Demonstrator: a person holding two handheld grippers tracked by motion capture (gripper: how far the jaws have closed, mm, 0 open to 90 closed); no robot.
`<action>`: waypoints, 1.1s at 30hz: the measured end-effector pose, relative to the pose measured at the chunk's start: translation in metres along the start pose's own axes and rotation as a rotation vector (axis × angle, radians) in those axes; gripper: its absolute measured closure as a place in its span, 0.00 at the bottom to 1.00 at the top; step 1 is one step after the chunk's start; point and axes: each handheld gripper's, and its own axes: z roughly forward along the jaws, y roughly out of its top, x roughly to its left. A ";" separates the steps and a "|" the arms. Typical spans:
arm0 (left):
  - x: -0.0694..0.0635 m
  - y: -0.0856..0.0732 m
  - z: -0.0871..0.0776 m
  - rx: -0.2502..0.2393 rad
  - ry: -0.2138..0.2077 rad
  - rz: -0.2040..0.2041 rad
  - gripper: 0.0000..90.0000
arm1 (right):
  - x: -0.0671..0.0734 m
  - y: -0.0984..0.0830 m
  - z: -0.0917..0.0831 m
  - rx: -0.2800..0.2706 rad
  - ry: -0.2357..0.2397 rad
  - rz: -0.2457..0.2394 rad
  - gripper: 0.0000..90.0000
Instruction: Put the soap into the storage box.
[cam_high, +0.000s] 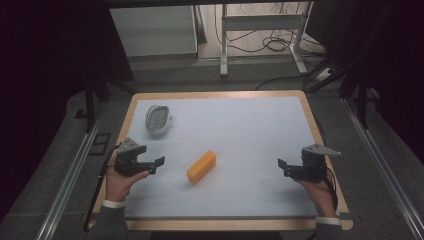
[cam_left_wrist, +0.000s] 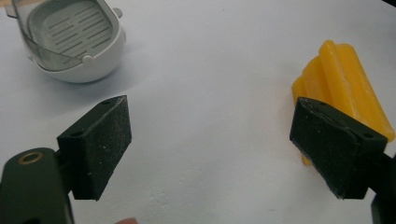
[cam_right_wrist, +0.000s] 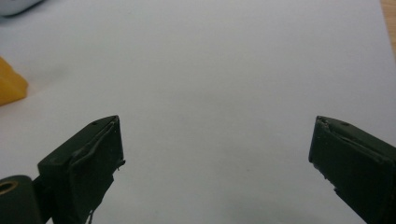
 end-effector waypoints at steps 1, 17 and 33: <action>0.000 0.000 0.000 0.008 0.000 0.004 0.15 | 0.000 0.000 0.000 0.000 0.000 0.000 0.03; 0.002 0.000 0.003 0.035 0.018 0.012 0.17 | -0.002 -0.009 0.006 0.050 -0.018 -0.023 0.07; -0.004 0.010 -0.002 0.068 0.043 0.055 0.18 | -0.007 -0.019 -0.009 0.013 -0.038 -0.011 0.09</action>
